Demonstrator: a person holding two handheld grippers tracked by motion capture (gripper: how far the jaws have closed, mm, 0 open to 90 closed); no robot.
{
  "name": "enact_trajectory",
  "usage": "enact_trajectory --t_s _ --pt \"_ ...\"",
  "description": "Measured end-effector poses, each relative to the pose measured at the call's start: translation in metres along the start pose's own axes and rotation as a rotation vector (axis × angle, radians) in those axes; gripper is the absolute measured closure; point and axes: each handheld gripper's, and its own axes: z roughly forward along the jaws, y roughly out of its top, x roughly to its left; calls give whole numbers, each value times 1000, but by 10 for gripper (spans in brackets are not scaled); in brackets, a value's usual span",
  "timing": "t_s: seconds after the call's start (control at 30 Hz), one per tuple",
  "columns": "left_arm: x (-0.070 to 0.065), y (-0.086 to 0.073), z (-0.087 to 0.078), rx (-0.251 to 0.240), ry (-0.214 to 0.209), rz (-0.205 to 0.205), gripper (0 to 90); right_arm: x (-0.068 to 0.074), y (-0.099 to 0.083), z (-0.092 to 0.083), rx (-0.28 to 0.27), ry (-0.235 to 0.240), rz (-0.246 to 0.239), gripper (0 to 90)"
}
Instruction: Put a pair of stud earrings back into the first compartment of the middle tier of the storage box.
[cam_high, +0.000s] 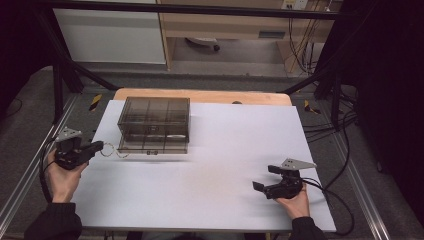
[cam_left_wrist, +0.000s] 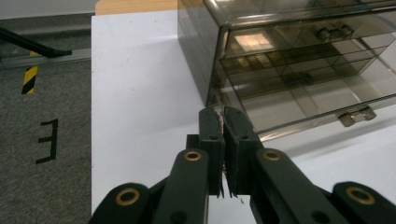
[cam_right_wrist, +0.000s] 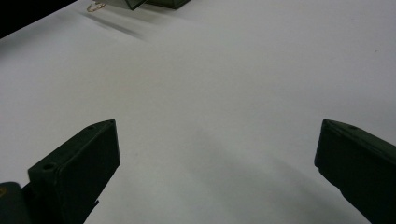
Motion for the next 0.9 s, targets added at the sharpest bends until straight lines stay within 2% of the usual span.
enact_trajectory --t_s 0.1,0.27,0.5,0.67,0.9 --pt "-4 4 -2 -12 -7 -1 856 0 0 0 3 0 0 7" --pt "-12 10 -5 -17 -16 21 855 0 0 0 3 0 -1 7" --pt "-20 15 -2 -19 -23 25 855 0 0 0 3 -1 -2 7" --pt "-32 23 10 -7 -38 46 855 0 0 0 5 -2 -2 7" --pt "-39 27 25 11 -42 54 856 0 0 1 9 -1 -3 7"
